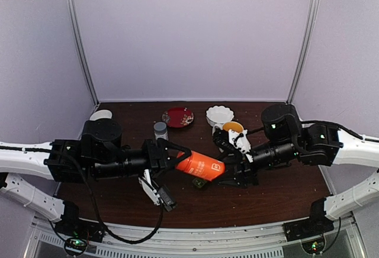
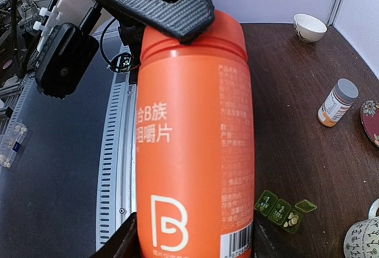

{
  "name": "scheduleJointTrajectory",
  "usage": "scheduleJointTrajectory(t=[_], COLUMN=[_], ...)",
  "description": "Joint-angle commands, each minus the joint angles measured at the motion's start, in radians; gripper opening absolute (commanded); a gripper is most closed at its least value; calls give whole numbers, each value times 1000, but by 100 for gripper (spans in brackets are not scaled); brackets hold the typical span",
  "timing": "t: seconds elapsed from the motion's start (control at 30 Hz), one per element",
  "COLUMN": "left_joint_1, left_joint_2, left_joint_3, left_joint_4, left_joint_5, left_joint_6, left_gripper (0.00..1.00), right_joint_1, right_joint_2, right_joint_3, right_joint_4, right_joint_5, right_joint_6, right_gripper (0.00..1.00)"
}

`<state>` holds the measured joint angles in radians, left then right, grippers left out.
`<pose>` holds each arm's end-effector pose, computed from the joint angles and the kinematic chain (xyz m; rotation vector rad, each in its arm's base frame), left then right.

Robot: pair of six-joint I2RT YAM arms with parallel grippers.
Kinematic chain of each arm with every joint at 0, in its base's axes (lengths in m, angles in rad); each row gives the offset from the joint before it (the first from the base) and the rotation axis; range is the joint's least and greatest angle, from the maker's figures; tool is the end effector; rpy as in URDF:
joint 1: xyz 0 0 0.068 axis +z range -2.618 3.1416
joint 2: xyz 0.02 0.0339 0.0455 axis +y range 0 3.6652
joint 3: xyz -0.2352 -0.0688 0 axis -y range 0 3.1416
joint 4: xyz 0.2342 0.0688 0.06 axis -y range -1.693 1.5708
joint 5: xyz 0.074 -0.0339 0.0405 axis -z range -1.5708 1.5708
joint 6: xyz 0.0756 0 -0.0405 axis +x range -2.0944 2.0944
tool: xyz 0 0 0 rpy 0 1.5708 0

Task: Sort the pills into containers
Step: Screw the lid of the pill bottle onto the pill bottle, then place the pill bottle at the center of the board.

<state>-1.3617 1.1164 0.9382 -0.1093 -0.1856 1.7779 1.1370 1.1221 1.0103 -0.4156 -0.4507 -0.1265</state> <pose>0.0759 -0.2907 0.3003 1.8739 0.1322 0.4599 0.0879 0.2680 0.2874 -1.5393 1.6106 1.0577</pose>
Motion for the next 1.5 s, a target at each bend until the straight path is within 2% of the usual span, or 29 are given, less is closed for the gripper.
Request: scheduleJointTrajectory(t=[0.0, 0.07, 0.1, 0.13, 0.17, 0.2, 0.37, 0.53, 0.6, 0.7, 0.73, 0.77, 0.83, 0.9, 1.03, 1.33, 1.47], left_joint_1=[-8, -8, -8, -7, -8, -7, -8, -8, -8, -7, 6, 33, 118, 209, 356, 594, 647], left_joint_2=[51, 42, 30, 20, 12, 7, -29, -43, -32, 21, 59, 94, 167, 232, 312, 506, 584], left_joint_3=[-18, -16, -22, -26, -26, -24, -18, 48, 77, 164, 214, 281, 410, 485, 489, 454, 461], left_joint_4=[22, -2, -7, -18, -43, -78, -258, -339, -294, -319, -388, -507, -747, -909, -1045, -1203, -1229], left_joint_5=[-93, -70, -59, -49, -45, -48, -55, -73, -171, -441, -509, -497, -397, -345, -224, -262, -256], left_joint_6=[173, 113, 86, 40, -1, -39, -296, -745, -987, -1352, -1476, -1579, -1777, -1904, -1978, -2062, -2050], left_gripper=[0, 0, 0, 0, 0, 0, 0, 0, 0, 0, 0, 0, 0, 0, 0, 0, 0], right_joint_1=[20, 16, 17, 15, 13, 12, 7, 6, 7, 6, 8, 7, 6, 7, 7, 7, 8], right_joint_2=[-29, -38, -45, -56, -69, -84, -168, -222, -244, -277, -284, -292, -300, -302, -296, -307, -315], right_joint_3=[24, 20, 17, 9, 2, -6, -47, -91, -118, -154, -163, -169, -176, -179, -178, -197, -202], right_joint_4=[139, 132, 129, 125, 123, 121, 115, 124, 152, 199, 213, 221, 229, 231, 223, 224, 213], right_joint_5=[-181, -145, -125, -102, -77, -52, 96, 262, 290, 310, 315, 319, 325, 330, 326, 329, 336], right_joint_6=[79, 78, 74, 72, 71, 68, 47, 29, 28, 32, 33, 34, 35, 36, 39, 47, 44], right_gripper=[10, 42, 54, 77, 93, 99, 100, 100, 100, 100, 100, 100, 100, 100, 99, 99, 99])
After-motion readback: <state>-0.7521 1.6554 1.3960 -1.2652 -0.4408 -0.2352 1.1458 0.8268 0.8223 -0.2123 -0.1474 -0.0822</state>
